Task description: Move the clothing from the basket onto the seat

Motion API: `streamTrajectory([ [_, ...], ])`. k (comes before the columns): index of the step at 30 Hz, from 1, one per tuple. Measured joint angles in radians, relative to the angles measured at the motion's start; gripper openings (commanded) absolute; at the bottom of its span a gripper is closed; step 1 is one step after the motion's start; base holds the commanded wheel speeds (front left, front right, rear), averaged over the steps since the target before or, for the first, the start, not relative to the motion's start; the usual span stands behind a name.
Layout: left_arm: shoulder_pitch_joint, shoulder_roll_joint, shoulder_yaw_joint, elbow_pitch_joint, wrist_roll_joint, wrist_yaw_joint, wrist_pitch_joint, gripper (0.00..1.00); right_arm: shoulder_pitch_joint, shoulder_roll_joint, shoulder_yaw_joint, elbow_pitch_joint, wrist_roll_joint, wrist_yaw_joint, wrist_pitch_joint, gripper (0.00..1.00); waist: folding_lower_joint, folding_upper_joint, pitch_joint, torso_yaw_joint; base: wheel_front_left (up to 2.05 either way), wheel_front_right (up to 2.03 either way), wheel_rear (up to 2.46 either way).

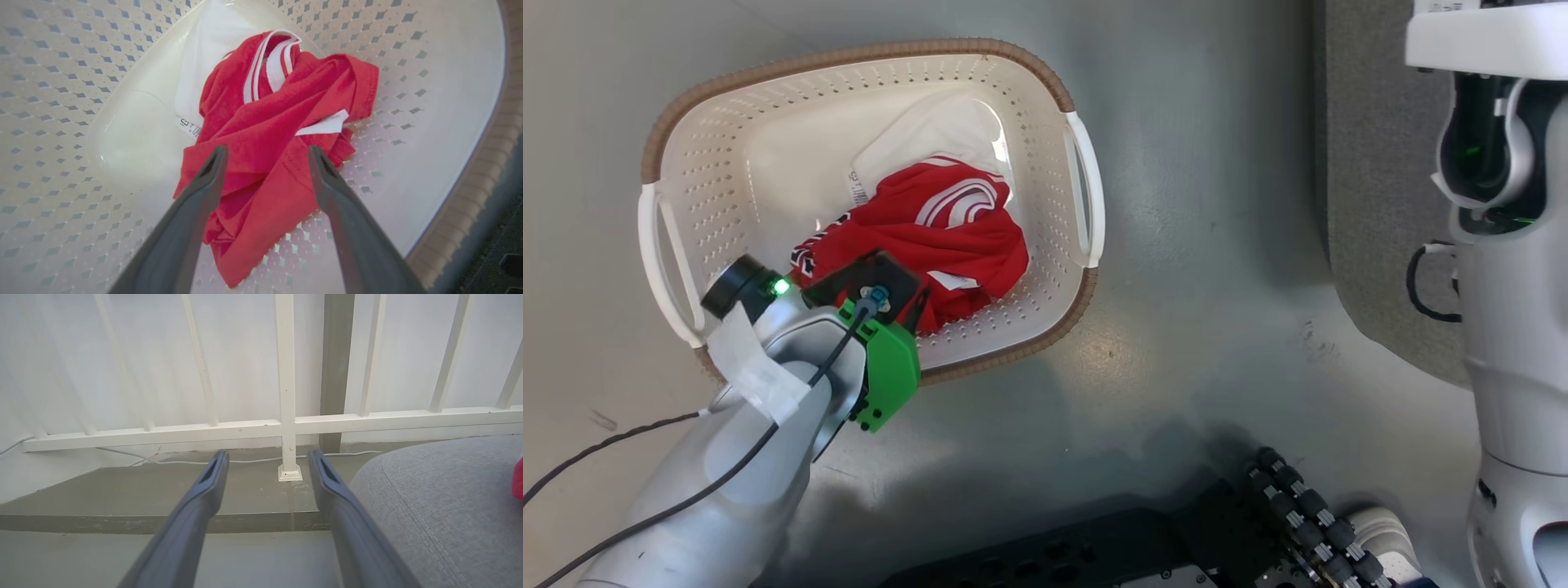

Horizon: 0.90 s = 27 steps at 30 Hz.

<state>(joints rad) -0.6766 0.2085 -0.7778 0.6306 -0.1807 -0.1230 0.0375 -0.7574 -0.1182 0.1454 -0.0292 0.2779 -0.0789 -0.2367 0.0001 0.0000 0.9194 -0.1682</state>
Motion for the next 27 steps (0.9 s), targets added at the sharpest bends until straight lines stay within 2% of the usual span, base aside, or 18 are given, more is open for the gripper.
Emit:
streamTrajectory([
  [9, -0.018, 0.010, -0.048, 0.058, 0.004, -0.001, 0.015, 1.00, -0.025, 0.021, 0.025, 0.021, 0.001, 0.017, -0.005, 1.00, 0.0000, 0.0000, 0.015, -0.033, 0.00, 0.00, 0.00],
  [16, -0.057, 0.030, -0.071, 0.105, 0.004, -0.001, 0.026, 1.00, -0.046, 0.026, 0.032, 0.025, 0.001, 0.017, -0.013, 1.00, 0.0000, 0.0000, 0.039, -0.062, 0.00, 0.00, 0.00],
  [25, -0.083, 0.029, -0.109, 0.145, -0.007, -0.001, 0.031, 1.00, -0.056, 0.033, 0.032, 0.049, 0.001, 0.017, -0.015, 1.00, 0.0000, 0.0000, 0.060, -0.085, 0.00, 0.00, 0.00],
  [26, -0.086, 0.029, -0.112, 0.151, -0.007, -0.001, 0.031, 0.80, -0.056, 0.034, 0.033, 0.051, 0.001, 0.017, -0.015, 1.00, -0.0001, 0.0000, 0.061, -0.086, 0.00, 0.00, 0.00],
  [27, -0.090, 0.029, -0.120, 0.162, -0.008, -0.001, 0.031, 0.38, -0.056, 0.037, 0.033, 0.054, 0.001, 0.017, -0.015, 1.00, -0.0001, 0.0000, 0.062, -0.088, 0.00, 0.00, 0.00],
])
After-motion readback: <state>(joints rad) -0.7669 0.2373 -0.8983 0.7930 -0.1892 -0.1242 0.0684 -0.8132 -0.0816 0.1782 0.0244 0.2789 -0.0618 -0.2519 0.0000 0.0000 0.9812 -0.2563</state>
